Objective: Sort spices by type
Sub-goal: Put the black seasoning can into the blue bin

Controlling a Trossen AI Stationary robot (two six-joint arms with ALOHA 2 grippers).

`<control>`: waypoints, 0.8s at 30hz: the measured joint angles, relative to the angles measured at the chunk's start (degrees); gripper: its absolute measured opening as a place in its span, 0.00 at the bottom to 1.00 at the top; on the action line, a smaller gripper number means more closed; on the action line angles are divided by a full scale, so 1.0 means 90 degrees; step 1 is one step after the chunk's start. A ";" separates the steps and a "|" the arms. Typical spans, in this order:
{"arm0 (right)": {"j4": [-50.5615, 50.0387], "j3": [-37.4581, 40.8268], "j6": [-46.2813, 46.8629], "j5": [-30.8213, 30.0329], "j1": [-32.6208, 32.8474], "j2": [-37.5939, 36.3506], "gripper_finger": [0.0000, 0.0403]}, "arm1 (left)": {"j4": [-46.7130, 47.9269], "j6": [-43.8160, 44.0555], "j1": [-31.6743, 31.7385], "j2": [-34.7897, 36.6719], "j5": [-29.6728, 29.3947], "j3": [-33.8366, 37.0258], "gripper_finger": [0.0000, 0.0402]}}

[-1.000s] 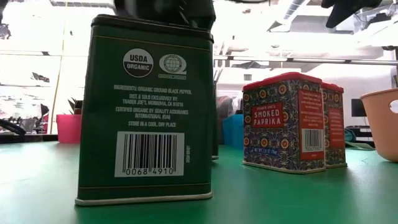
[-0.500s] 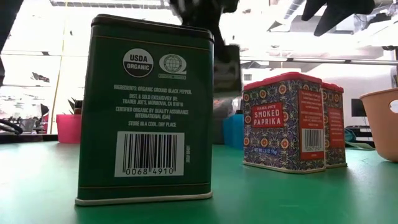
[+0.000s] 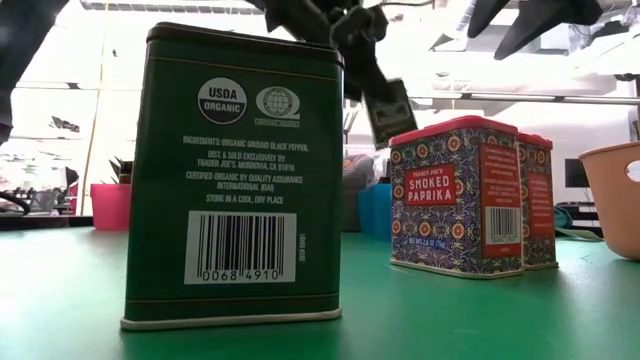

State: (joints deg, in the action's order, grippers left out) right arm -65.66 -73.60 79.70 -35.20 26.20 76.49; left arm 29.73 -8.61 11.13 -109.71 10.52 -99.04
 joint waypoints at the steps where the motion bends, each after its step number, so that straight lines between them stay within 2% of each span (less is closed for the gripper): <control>1: -0.0003 0.0000 0.0000 0.0000 -0.0047 0.0000 0.65 | 0.0053 -0.0055 0.0013 -0.0031 0.0004 0.0000 0.34; 9: -0.0021 0.0000 -0.0002 0.0007 -0.0228 -0.0002 0.65 | -0.0203 -0.0455 -0.0233 -0.0340 0.0116 -0.0015 0.35; 17: 0.0090 -0.0002 -0.0002 0.0024 -0.0226 -0.0002 0.65 | -0.0292 -0.0640 -0.0234 -0.1003 -0.0686 0.0005 0.35; 20: 0.0140 -0.0012 -0.0001 0.0029 -0.0226 -0.0002 0.65 | -0.0405 -0.0641 -0.0241 -0.1127 -0.1116 0.0024 0.35; 24: 0.0181 -0.0022 -0.0010 0.0032 -0.0226 -0.0002 0.65 | -0.0562 -0.0646 -0.0247 -0.1216 -0.1354 0.0032 0.35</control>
State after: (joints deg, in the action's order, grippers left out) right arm -64.03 -73.80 79.61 -34.92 24.16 76.47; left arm 24.67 -14.42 8.91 -120.66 -1.66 -98.76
